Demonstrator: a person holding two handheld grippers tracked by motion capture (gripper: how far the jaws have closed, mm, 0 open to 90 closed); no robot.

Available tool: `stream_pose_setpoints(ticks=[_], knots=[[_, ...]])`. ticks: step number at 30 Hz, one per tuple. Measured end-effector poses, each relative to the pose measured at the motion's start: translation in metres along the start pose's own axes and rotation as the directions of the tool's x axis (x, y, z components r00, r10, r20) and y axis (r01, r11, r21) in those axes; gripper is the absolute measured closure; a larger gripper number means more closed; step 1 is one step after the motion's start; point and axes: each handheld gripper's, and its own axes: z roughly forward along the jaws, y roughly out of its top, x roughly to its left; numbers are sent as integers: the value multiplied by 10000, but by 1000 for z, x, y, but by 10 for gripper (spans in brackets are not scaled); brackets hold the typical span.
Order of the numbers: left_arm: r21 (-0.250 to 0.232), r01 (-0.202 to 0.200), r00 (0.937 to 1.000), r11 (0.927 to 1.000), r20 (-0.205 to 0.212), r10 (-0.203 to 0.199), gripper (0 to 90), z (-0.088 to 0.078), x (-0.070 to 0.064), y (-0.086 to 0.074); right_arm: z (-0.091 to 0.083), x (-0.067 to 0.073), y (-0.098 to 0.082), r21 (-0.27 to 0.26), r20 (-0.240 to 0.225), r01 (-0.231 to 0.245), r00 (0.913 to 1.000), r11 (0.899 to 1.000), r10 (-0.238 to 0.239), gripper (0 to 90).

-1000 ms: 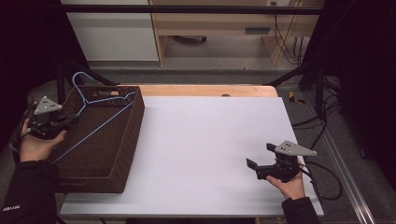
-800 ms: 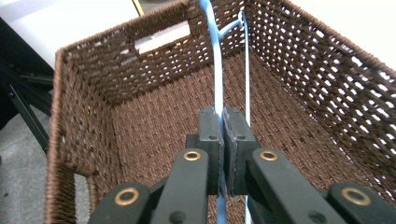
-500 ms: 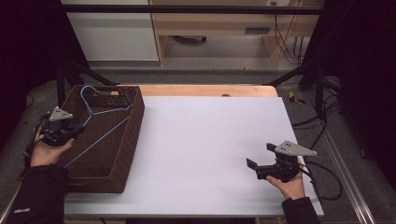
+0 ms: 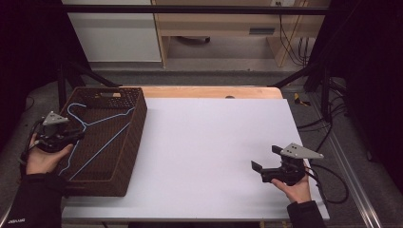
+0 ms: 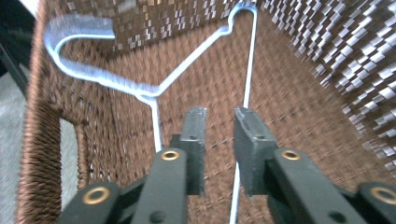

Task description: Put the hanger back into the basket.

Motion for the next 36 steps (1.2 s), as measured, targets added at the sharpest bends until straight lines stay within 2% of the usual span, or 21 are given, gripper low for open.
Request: stream_pose_setpoints(ticks=[3, 5, 9, 13, 14, 15, 16, 17, 18, 19, 20, 21, 22, 23, 24, 25, 27, 31, 33, 34, 36], knots=[[-963, 235, 9993, 9951, 301, -207, 613, -14, -8, 0, -1, 0, 0, -78, 50, 2, 10000, 10000, -2, 15], [-1349, 305, 9983, 9904, 527, -236, 557, -23, -15, 1, -2, -1, 1, -91, 37, 16, 10000, 10000, -16, 15], [-2241, 458, 9941, 9735, 1063, -223, 454, -36, -32, 1, -3, -1, 1, -192, 59, 60, 10000, 9998, -59, 15], [-2909, 694, 9871, 9542, 1582, -235, 413, -43, -48, 0, -3, 0, 2, -255, 38, 50, 10000, 9997, -49, 15], [-3122, 853, 9819, 9462, 1873, -267, 398, -45, -55, 1, -3, 0, 2, -280, 27, 61, 10000, 9996, -60, 15], [-3228, 829, 9804, 9428, 1961, -191, 378, -45, -61, 1, -4, 0, 2, -286, 20, 23, 10000, 9996, -23, 15], [-3228, 829, 9804, 9428, 1961, -191, 355, -45, -61, 1, -4, 0, 2, -314, 40, 13, 10000, 9995, -12, 15], [-3353, 846, 9768, 9383, 2140, -116, 337, -45, -71, 1, -4, 0, 2, -322, 46, 32, 10000, 9995, -30, 15], [-3353, 846, 9768, 9383, 2140, -116, 315, -45, -71, 1, -4, 0, 2, -322, 46, 32, 10000, 9995, -30, 15], [-3442, 811, 9729, 9354, 2312, 8, 287, -43, -81, 1, -5, 0, 2, -352, 42, 8, 10000, 9994, -7, 15], [-3442, 811, 9729, 9354, 2312, 8, 270, -43, -81, 1, -5, 0, 2, -357, 45, 10, 10000, 9994, -8, 15], [-3501, 832, 9676, 9330, 2523, 84, 254, -41, -92, 0, -5, 0, 2, -373, 43, 0, 10000, 9993, 2, 15], [-3501, 832, 9676, 9330, 2523, 84, 245, -41, -92, 0, -5, 0, 2, -392, 41, -12, 10000, 9992, 13, 15], [-3495, 790, 9629, 9336, 2693, 194, 234, -38, -102, -1, -6, 0, 3, -402, 33, 0, 10000, 9992, 1, 14], [-3495, 790, 9629, 9336, 2693, 194, 215, -38, -102, -1, -6, 0, 3, -413, 35, 21, 10000, 9991, -19, 15], [-3449, 604, 9648, 9367, 2609, 338, 198, -35, -111, -1, -6, 0, 3, -428, 26, 40, 10000, 9991, -39, 15], [-3454, 590, 9641, 9366, 2629, 362, 177, -33, -115, -2, -6, 1, 3, -445, -26, 23, 10000, 9990, -24, 15], [-3596, 528, 9536, 9316, 2952, 599, 167, -28, -132, -6, -7, 0, 2, -425, -23, 138, 9999, 9990, -139, 13], [-3561, 330, 9492, 9338, 3037, 823, 159, -24, -141, -8, -7, 0, 2, -432, -22, 146, 9999, 9990, -147, 13], [-3600, 275, 9491, 9326, 3022, 887, 157, -23, -144, -9, -7, 1, 2, -457, -25, 121, 9999, 9989, -122, 13], [-3631, 188, 9446, 9316, 3119, 1025, 153, -21, -151, -11, -7, 1, 2, -455, -12, 144, 9999, 9989, -145, 13]])
